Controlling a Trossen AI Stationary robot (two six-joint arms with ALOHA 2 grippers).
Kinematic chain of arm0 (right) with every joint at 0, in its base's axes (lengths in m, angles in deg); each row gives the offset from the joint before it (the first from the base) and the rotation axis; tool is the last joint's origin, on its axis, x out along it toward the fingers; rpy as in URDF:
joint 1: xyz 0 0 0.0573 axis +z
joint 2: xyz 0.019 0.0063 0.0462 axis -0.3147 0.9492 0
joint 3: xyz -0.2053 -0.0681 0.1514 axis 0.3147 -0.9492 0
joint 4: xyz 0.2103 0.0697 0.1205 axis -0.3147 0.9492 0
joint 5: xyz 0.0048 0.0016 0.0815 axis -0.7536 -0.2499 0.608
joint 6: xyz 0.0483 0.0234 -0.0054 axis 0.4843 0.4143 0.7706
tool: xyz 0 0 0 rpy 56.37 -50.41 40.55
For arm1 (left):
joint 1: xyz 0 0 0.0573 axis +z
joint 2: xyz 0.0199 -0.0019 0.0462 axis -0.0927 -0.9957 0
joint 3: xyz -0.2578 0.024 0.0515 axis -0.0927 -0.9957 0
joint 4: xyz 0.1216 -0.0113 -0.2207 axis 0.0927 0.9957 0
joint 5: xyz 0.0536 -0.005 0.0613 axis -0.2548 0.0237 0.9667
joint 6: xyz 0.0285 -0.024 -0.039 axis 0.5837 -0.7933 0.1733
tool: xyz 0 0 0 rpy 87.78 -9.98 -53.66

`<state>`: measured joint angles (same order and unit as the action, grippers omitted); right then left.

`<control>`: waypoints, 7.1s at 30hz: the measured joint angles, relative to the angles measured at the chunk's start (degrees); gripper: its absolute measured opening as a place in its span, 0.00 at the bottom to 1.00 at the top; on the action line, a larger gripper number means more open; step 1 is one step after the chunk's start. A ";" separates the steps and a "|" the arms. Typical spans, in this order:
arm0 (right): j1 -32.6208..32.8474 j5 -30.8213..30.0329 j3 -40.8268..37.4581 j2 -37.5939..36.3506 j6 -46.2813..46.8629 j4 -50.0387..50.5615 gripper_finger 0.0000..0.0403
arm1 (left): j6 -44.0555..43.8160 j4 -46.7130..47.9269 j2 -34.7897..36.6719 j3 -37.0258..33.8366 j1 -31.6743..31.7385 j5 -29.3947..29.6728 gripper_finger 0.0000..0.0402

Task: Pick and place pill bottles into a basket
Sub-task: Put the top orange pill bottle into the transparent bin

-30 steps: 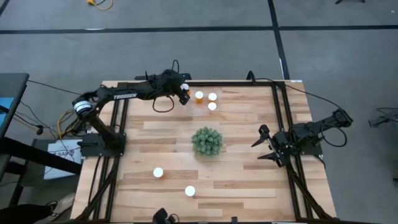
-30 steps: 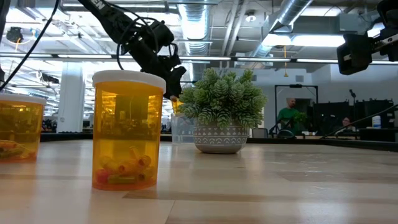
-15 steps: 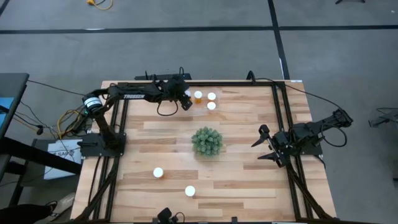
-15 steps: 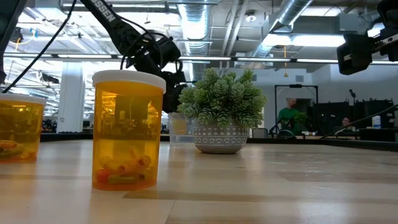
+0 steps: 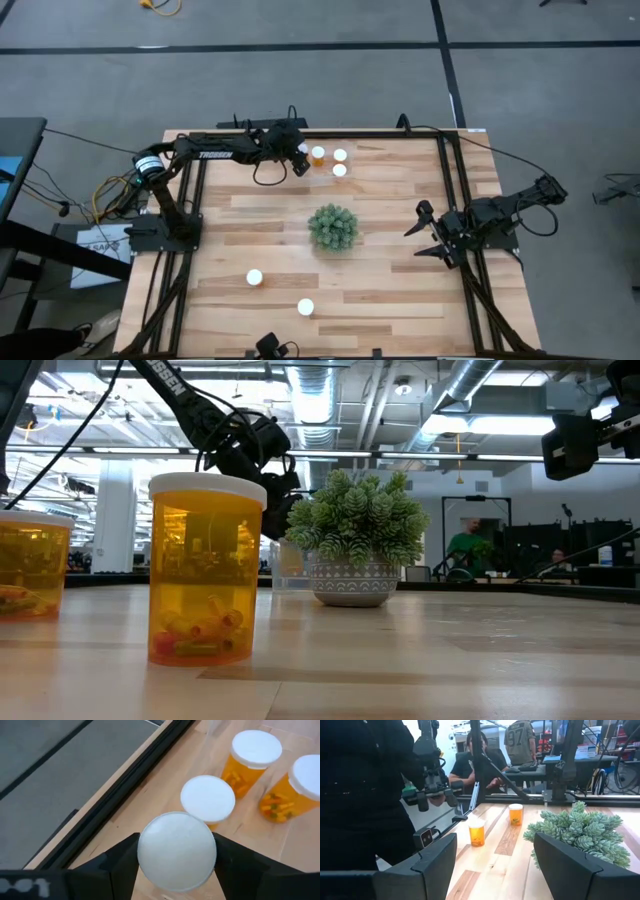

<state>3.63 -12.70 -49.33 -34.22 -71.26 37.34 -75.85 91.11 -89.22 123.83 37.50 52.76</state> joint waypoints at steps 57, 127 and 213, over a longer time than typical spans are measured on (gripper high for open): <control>0.02 0.02 0.01 0.00 0.01 0.01 0.65 | -7.57 59.11 55.90 -18.06 -46.36 -1.23 0.65; 0.01 0.00 0.00 0.02 0.01 0.00 0.65 | -29.12 -11.74 17.86 -35.30 -72.68 21.76 0.43; 0.00 0.02 0.00 -0.04 0.01 0.00 0.65 | -9.33 6.08 -11.71 16.06 -10.84 3.06 0.47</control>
<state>3.63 -12.68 -49.33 -34.26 -71.26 37.34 -85.18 97.19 -100.93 139.90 26.66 55.82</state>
